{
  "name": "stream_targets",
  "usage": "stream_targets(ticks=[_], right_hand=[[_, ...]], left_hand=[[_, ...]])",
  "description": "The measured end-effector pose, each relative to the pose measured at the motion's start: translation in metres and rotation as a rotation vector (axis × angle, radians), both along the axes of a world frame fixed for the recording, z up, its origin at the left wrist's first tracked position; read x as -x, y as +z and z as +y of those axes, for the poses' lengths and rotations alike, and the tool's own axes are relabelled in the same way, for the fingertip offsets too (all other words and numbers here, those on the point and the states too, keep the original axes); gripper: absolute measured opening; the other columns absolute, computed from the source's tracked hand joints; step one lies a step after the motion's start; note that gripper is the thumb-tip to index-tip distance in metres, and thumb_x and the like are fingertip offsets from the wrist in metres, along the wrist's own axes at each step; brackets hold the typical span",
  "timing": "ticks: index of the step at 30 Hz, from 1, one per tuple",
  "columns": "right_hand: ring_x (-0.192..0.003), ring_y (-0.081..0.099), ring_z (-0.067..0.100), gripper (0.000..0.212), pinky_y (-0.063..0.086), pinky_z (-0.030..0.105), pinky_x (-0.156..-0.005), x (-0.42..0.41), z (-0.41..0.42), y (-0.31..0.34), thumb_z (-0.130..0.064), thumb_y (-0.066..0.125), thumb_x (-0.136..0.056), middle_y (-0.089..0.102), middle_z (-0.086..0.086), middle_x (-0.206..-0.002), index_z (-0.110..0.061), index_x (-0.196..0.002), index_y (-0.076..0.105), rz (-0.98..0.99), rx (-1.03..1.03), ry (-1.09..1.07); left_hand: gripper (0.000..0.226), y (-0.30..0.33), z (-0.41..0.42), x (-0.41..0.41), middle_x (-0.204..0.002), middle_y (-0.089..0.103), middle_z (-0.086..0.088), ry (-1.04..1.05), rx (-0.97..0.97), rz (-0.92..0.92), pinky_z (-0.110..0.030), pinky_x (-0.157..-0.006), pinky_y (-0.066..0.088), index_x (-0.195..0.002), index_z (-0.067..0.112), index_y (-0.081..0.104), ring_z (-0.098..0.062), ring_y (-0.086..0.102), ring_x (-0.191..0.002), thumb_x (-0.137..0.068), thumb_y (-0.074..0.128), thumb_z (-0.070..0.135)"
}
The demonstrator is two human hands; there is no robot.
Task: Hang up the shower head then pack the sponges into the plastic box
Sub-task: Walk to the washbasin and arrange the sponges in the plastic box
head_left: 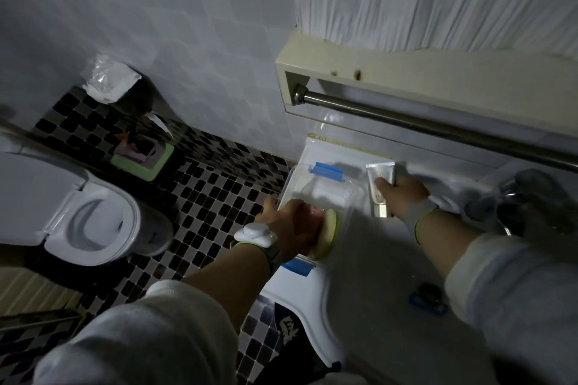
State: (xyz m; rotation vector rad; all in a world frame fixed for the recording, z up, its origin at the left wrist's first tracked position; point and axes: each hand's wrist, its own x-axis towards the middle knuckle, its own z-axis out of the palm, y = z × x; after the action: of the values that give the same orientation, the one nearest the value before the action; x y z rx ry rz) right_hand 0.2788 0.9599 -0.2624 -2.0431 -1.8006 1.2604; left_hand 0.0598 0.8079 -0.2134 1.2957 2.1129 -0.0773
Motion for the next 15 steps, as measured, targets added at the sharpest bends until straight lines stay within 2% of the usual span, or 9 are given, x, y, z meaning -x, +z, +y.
stream_targets(ticks=[3,4,6,8,11,13,15], right_hand=[[-0.07,0.066,0.034,0.057,0.06,0.047,-0.072,0.008,-0.002,0.011,-0.066,0.057,-0.075,0.068,0.011,-0.073,-0.012,-0.088,0.071,0.239,0.011,-0.265],[-0.071,0.066,0.032,0.053,0.061,0.05,-0.073,0.013,-0.003,0.016,-0.064,0.06,-0.075,0.068,0.009,-0.075,-0.014,-0.091,0.072,0.337,0.008,-0.355],[-0.07,0.066,0.023,0.034,0.062,0.044,-0.072,0.024,-0.007,0.033,-0.048,0.064,-0.087,0.068,0.007,-0.08,-0.015,-0.096,0.07,0.491,-0.007,-0.452],[-0.067,0.065,0.018,0.03,0.062,0.036,-0.066,0.034,-0.012,0.05,-0.043,0.061,-0.092,0.067,0.005,-0.078,-0.014,-0.091,0.068,0.531,-0.073,-0.444],[-0.074,0.066,0.021,0.035,0.055,0.033,-0.071,0.049,-0.022,0.069,-0.051,0.057,-0.09,0.067,-0.001,-0.076,-0.018,-0.082,0.065,0.393,-0.279,-0.245],[-0.076,0.064,0.021,0.032,0.048,0.03,-0.069,0.057,-0.03,0.078,-0.05,0.057,-0.091,0.065,-0.003,-0.079,-0.02,-0.081,0.064,0.303,-0.344,-0.013],[-0.072,0.061,0.021,0.04,0.042,0.03,-0.063,0.062,-0.036,0.084,-0.054,0.054,-0.091,0.062,-0.004,-0.074,-0.018,-0.078,0.062,0.146,-0.446,0.293]], left_hand=[[0.082,-0.001,-0.001,-0.002,-0.137,0.038,-0.011,-0.012,-0.023,-0.03,-0.05,-0.087,0.057,-0.124,0.052,0.03,-0.042,0.066,-0.101,-0.05,0.047,0.083],[0.082,-0.002,0.0,-0.003,-0.134,0.039,-0.011,-0.011,-0.022,-0.033,-0.05,-0.085,0.058,-0.124,0.051,0.03,-0.042,0.067,-0.097,-0.051,0.047,0.084],[0.082,-0.006,0.001,-0.002,-0.127,0.042,-0.008,-0.004,-0.017,-0.015,-0.052,-0.082,0.057,-0.125,0.051,0.031,-0.04,0.068,-0.09,-0.052,0.045,0.088],[0.083,-0.013,0.0,-0.001,-0.121,0.043,-0.004,0.013,0.004,0.01,-0.054,-0.081,0.056,-0.124,0.053,0.034,-0.039,0.068,-0.087,-0.051,0.042,0.09],[0.08,-0.031,-0.001,0.0,-0.114,0.049,-0.004,0.016,-0.024,0.074,-0.052,-0.078,0.055,-0.122,0.052,0.034,-0.036,0.065,-0.083,-0.052,0.03,0.09],[0.082,-0.037,0.001,0.0,-0.112,0.048,-0.005,0.046,-0.016,0.066,-0.051,-0.08,0.055,-0.123,0.051,0.032,-0.036,0.063,-0.082,-0.049,0.027,0.088],[0.081,-0.026,0.001,-0.004,-0.115,0.046,-0.004,0.047,0.01,0.066,-0.051,-0.082,0.054,-0.125,0.052,0.03,-0.036,0.065,-0.083,-0.051,0.031,0.085]])
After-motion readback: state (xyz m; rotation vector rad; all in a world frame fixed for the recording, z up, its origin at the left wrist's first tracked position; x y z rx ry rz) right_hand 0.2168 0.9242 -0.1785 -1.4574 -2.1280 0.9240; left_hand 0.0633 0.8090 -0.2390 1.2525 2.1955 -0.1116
